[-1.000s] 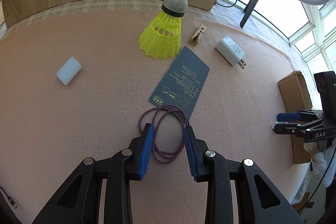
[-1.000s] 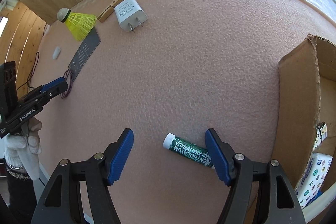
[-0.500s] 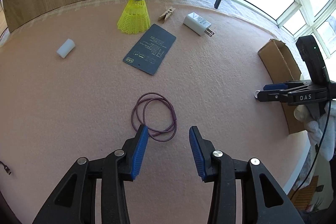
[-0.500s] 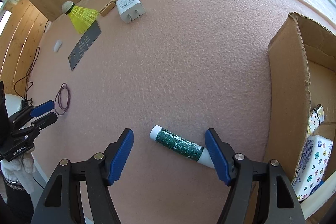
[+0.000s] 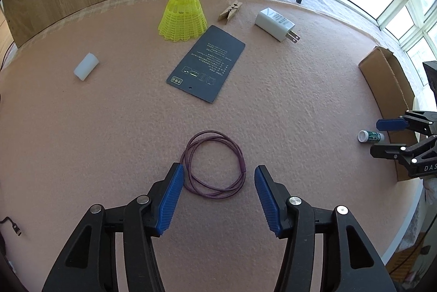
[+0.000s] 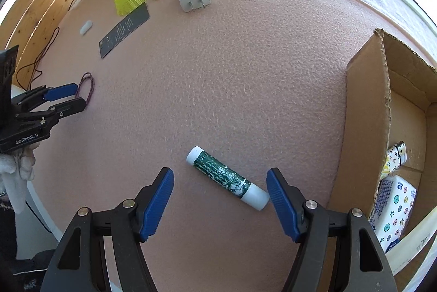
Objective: Organize objects
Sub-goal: 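Grasp the coiled purple cord with the left tool while the right tool grasps the green stick tube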
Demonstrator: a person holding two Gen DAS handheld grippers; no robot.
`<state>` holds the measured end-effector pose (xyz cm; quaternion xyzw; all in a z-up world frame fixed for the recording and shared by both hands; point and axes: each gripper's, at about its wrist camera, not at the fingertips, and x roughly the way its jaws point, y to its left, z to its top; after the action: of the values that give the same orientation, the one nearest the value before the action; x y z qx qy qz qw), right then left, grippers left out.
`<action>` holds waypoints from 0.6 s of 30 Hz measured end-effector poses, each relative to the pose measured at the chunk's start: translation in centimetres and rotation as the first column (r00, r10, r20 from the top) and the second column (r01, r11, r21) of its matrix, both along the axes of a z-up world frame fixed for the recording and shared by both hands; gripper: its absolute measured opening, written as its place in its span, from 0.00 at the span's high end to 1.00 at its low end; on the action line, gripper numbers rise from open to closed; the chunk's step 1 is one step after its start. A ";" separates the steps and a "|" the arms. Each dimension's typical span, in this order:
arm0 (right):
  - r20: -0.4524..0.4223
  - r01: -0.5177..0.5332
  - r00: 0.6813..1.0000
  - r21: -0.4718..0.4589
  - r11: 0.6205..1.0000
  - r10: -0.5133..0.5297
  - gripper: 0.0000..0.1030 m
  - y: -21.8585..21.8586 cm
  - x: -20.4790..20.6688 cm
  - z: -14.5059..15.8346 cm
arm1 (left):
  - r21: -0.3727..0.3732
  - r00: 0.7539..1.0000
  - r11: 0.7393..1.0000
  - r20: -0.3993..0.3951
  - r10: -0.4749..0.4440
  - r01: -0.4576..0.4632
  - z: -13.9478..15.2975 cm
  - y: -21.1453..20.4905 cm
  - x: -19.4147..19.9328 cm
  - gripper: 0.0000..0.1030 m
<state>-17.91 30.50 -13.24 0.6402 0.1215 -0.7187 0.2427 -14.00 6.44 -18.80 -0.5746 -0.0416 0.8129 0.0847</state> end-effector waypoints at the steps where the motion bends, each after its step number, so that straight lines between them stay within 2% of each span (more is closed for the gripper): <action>1: -0.010 -0.020 1.000 0.022 1.000 0.020 0.35 -0.1 0.3 -0.1 | -0.007 1.000 1.000 -0.003 0.000 0.000 -0.1 0.2 -0.1 0.44; 4: -0.021 -0.048 0.999 0.082 0.995 0.050 0.37 -0.4 0.7 -0.7 | -0.016 1.000 1.000 -0.010 0.004 -0.004 -0.2 0.3 -0.3 0.45; 6: -0.020 -0.035 0.999 0.108 0.994 0.037 0.42 -0.3 0.7 -1.1 | -0.039 1.000 0.999 -0.022 0.003 -0.004 -0.2 0.3 -0.3 0.51; 9: -0.045 -0.006 0.999 0.116 0.993 0.012 0.56 0.0 0.8 -0.8 | -0.041 0.999 0.999 -0.034 0.017 -0.018 -0.1 -0.1 -0.1 0.60; 11: -0.046 0.003 0.999 0.109 0.994 0.002 0.70 0.3 0.8 -0.7 | -0.041 0.999 0.999 -0.040 0.020 -0.022 -0.1 -0.4 0.1 0.66; 14: -0.050 0.019 0.999 0.093 0.995 -0.015 0.86 0.7 0.9 -0.6 | -0.058 0.999 0.998 -0.044 0.019 -0.022 0.0 -0.5 0.5 0.83; 18: -0.077 0.043 0.996 0.074 0.996 -0.037 0.87 1.2 1.3 -0.5 | -0.013 0.999 1.000 -0.028 0.016 -0.016 -0.1 -0.7 1.3 0.87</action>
<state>-16.65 31.67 -13.76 0.6238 0.1448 -0.7419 0.1989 -12.73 5.78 -18.94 -0.5633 -0.0397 0.8219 0.0750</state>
